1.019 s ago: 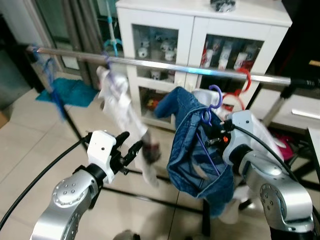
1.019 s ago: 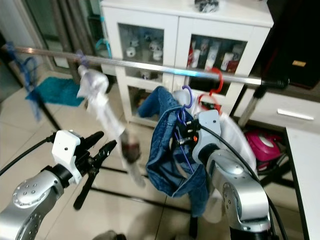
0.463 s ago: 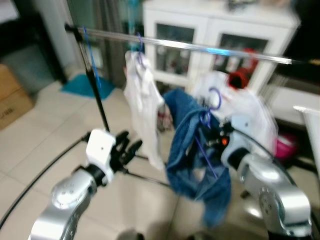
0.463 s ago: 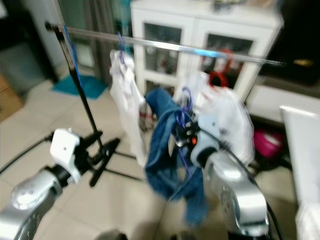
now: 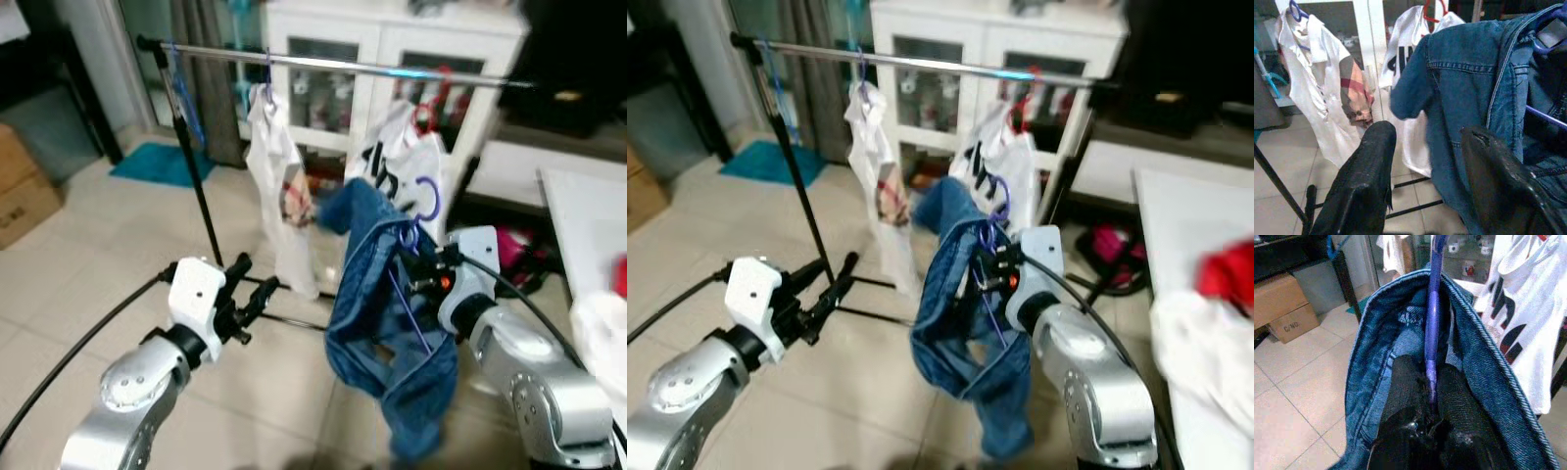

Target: Hang hanger

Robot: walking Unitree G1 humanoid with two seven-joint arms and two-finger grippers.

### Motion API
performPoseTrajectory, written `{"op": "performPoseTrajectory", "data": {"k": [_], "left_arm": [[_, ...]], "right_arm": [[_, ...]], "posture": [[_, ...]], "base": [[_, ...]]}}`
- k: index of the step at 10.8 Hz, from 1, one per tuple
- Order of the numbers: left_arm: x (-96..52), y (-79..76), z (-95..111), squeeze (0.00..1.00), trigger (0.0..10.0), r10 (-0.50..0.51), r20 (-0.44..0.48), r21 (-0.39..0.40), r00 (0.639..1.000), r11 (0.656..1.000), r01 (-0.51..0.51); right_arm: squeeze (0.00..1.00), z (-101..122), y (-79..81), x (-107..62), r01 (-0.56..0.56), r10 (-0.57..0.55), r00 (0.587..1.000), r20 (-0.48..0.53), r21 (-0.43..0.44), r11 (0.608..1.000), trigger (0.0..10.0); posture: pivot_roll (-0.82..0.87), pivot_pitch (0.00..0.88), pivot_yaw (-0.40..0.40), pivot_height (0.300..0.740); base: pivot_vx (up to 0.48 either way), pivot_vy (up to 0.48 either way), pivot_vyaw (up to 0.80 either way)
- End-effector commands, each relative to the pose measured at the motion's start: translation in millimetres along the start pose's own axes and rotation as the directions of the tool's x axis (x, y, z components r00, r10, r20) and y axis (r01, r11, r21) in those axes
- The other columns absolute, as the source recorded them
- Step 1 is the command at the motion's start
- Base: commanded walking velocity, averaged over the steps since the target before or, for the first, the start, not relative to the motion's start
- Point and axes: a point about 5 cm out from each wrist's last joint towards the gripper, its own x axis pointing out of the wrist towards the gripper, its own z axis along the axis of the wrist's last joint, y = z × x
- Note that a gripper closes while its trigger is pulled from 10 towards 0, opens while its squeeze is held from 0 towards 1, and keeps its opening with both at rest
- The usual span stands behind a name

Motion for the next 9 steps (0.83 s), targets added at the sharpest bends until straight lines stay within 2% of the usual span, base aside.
{"op": "performPoseTrajectory", "data": {"k": [1, 7, 9], "left_arm": [[-0.7, -1.7, 0.3, 0.0, 10.0, 0.0, 0.005, -0.009, 1.0, 1.0, 0.0], [0.8, -3.1, -3.1, 0.0, 10.0, -0.02, 0.008, -0.013, 1.0, 1.0, 0.02], [5.6, -1.0, -5.2, 0.0, 10.0, -0.021, -0.021, 0.01, 1.0, 1.0, 0.022]], "right_arm": [[0.0, 10.0, 0.5, -2.1, -0.008, 0.009, 0.999, 0.048, -0.021, 1.0, 0.0], [0.0, 11.1, 2.4, 1.4, -0.034, 0.036, 0.998, 0.05, -0.039, 0.999, 0.0], [0.0, 14.3, 5.2, 3.5, -0.052, 0.055, 0.997, 0.06, -0.048, 0.998, 0.0]], "posture": [[-0.1, 0.0, 0.021, 0.74], [-0.1, 0.0, 0.016, 0.74], [-0.1, 0.0, 0.016, 0.74]], "base": [[0.0, 0.0, 0.0], [0.0, 0.46, 0.0], [0.0, 0.0, 0.0]]}}
